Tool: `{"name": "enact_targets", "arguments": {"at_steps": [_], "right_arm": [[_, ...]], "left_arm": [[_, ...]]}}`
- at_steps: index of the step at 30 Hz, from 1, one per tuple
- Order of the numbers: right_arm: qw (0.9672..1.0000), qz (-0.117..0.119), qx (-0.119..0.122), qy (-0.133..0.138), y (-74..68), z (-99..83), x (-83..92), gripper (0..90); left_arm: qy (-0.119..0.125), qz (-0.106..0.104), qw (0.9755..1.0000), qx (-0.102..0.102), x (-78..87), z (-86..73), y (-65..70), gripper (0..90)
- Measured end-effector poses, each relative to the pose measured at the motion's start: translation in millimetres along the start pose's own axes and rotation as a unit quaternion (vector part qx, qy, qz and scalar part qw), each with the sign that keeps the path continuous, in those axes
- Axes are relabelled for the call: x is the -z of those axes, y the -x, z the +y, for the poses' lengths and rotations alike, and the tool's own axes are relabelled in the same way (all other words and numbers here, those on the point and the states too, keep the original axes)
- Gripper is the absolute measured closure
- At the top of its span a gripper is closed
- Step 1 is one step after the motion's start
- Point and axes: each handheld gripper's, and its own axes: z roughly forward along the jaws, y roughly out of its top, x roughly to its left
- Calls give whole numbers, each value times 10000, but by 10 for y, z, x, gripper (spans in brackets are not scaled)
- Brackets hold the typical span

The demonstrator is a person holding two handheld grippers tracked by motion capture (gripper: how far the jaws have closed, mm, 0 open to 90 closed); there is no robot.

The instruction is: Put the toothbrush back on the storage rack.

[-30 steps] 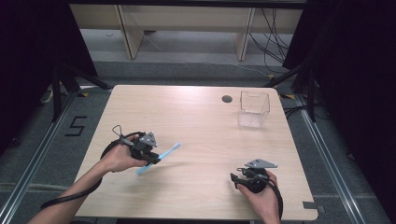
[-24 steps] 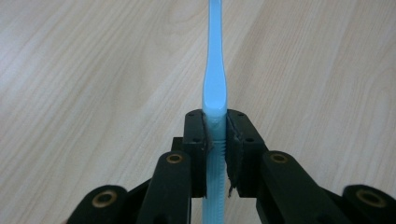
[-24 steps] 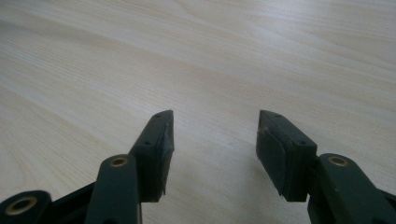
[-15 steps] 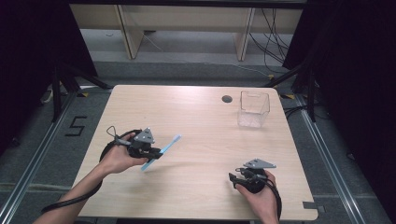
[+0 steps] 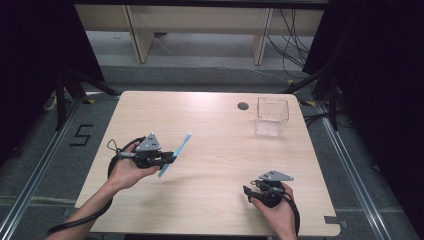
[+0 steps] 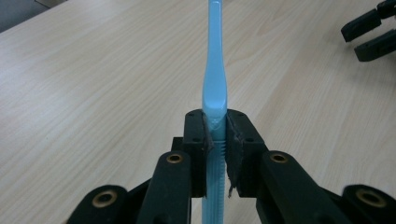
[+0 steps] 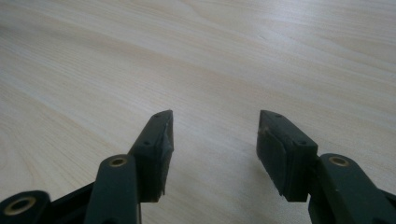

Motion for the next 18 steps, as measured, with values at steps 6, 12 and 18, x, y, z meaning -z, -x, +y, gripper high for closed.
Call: {"name": "enact_targets", "arguments": {"at_steps": [6, 12, 18], "right_arm": [[10000, -31, 47, 80, 5, -1, 1, 469], [9999, -23, 68, 115, 5, 1, 4, 470], [9996, 13, -212, 163, -49, 1, 20, 476]], "left_arm": [[380, 46, 9992, 58, 14, -22, 14, 788], [896, 76, 9958, 151, 19, -39, 37, 788], [1385, 107, 9901, 210, 26, -45, 70, 788]]}}
